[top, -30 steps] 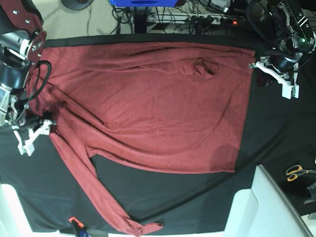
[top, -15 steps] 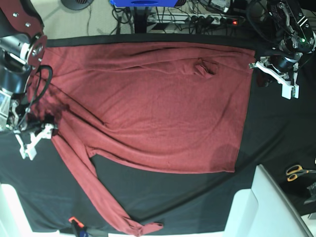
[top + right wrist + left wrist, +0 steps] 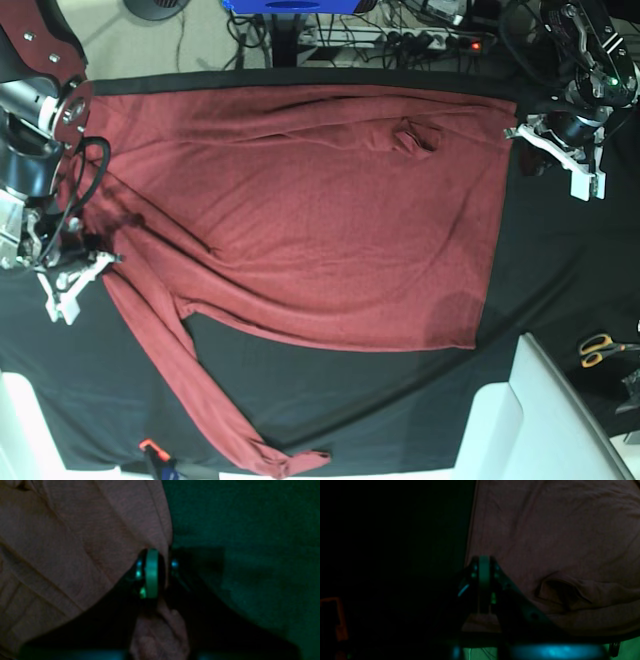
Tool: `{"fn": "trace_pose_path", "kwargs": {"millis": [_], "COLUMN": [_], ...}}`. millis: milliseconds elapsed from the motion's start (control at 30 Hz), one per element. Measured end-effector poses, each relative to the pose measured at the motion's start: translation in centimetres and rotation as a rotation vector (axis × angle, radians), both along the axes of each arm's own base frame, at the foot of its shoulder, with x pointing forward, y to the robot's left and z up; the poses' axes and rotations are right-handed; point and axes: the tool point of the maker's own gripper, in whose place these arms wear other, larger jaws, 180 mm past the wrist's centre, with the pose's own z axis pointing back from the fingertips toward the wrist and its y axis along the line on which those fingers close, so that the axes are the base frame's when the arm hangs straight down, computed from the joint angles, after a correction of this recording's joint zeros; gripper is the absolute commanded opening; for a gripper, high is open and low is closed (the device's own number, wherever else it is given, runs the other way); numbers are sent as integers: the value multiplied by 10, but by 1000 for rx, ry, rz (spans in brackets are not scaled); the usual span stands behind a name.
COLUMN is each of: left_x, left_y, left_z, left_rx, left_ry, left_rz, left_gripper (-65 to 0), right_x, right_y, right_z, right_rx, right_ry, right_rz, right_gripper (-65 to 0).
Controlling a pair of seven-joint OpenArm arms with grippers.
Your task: Fold the T-shirt properly
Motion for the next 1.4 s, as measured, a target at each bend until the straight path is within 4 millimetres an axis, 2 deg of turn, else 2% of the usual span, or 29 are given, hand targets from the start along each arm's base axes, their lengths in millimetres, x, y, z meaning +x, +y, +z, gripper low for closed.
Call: {"fn": "trace_pose_path", "kwargs": {"millis": [167,333,400,533,833,933,1033,1233,1333,1400], "left_x": [0,2,6,19,56,70,85,123,136,142], "left_y": [0,2,5,18,61,76,78,62,31,6], "left_z": [0,2,4,12,-5,-15,-22,-26,-42,-52], "left_rx": [0,8,19,37,-19,-74,-130,-223,-228,-261], "left_ry": [-1,-4,-5,-28,5,23,30,24,95,127], "left_rz": [0,-6,-8,-9,66,188,236,232,134,89], "left_gripper": [-650,-650,-650,-650,-650,-650,-564,-372,-298,-276], "right_x": [3,25,27,19,20,19,19,19,18,18], "right_y": [-3,-17,-18,-14,-14,-14,-14,-13,-13,-13], "right_z": [5,35,37,30,31,30,30,30,29,29], "right_rx": [-13,-67,-70,-66,-66,-68,-66,-64,-67,-67], "right_ry": [-11,-104,-109,-72,-77,-72,-71,-71,-67,-67], "right_rz": [1,-6,-6,5,3,5,4,5,7,7], "right_gripper": [-644,-644,-644,-644,-644,-644,-644,-644,-644,-644]}}
